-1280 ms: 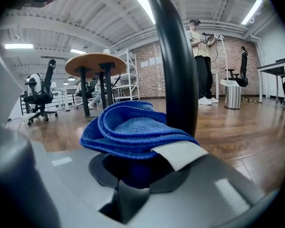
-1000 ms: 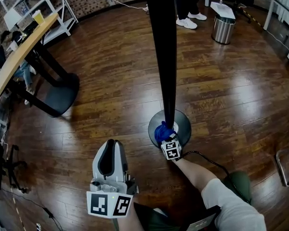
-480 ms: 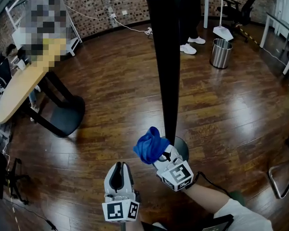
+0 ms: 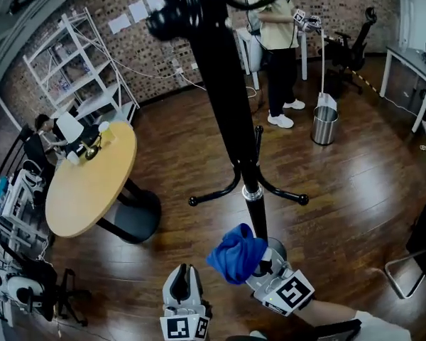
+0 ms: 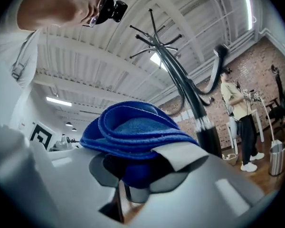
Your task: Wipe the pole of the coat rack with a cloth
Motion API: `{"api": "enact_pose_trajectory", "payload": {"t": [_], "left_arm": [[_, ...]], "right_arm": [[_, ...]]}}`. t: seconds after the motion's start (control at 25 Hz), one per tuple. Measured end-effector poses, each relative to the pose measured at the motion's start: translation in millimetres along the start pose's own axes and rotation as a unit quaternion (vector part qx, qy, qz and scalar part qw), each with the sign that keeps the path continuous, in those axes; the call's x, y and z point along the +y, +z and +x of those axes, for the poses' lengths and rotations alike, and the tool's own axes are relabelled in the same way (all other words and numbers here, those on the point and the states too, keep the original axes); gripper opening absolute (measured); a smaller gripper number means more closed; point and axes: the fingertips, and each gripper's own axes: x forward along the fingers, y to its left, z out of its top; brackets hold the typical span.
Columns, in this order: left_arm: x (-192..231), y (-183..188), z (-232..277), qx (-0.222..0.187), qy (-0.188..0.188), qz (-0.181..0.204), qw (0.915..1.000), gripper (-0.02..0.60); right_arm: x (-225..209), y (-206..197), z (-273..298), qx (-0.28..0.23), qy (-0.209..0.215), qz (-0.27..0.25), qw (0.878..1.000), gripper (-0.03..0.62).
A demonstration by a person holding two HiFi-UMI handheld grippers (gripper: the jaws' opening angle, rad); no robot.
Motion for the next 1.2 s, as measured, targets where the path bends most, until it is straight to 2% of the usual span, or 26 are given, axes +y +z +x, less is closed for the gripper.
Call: {"api": "enact_pose_trajectory", "payload": {"t": [0.08,0.16,0.24,0.32,0.36,0.44,0.56,0.76,0.96,1.2], "left_arm": [[2,43,-15,0.025,-0.012,0.005,0.9996,0.061],[-4,99,-27,0.028,-0.034,0.003,0.999,0.061],[-18,179,-30,-0.002,-0.056,0.002,0.9984,0.061],[-27,248,-35,-0.03,-0.064,0.026,0.9971,0.061],[-27,276,-38,-0.041,-0.062,0.034,0.9967,0.061],[-25,315,-45,-0.055,-0.051,0.026,0.9968,0.061],[-33,334,-53,-0.058,-0.056,0.017,0.9966,0.061],[-57,336,-61,-0.05,-0.098,0.013,0.9938,0.061],[-91,338,-91,-0.046,-0.11,0.012,0.9928,0.061],[-164,355,-149,-0.06,-0.102,0.017,0.9928,0.061]], "right_arm": [[17,49,0,0.011,0.001,0.002,1.0,0.098],[32,98,1,0.032,0.0,0.008,0.999,0.098],[43,154,7,0.04,-0.008,-0.003,0.999,0.098],[50,213,15,0.033,-0.013,-0.018,0.999,0.098],[53,240,18,0.029,-0.016,-0.024,0.999,0.098],[61,282,19,0.02,-0.024,-0.039,0.999,0.098],[74,310,6,0.018,-0.037,-0.045,0.998,0.098],[86,325,-27,0.018,-0.064,-0.058,0.996,0.1],[93,336,-79,0.028,-0.096,-0.054,0.994,0.1],[119,375,-166,0.017,-0.079,-0.062,0.995,0.1]]}}
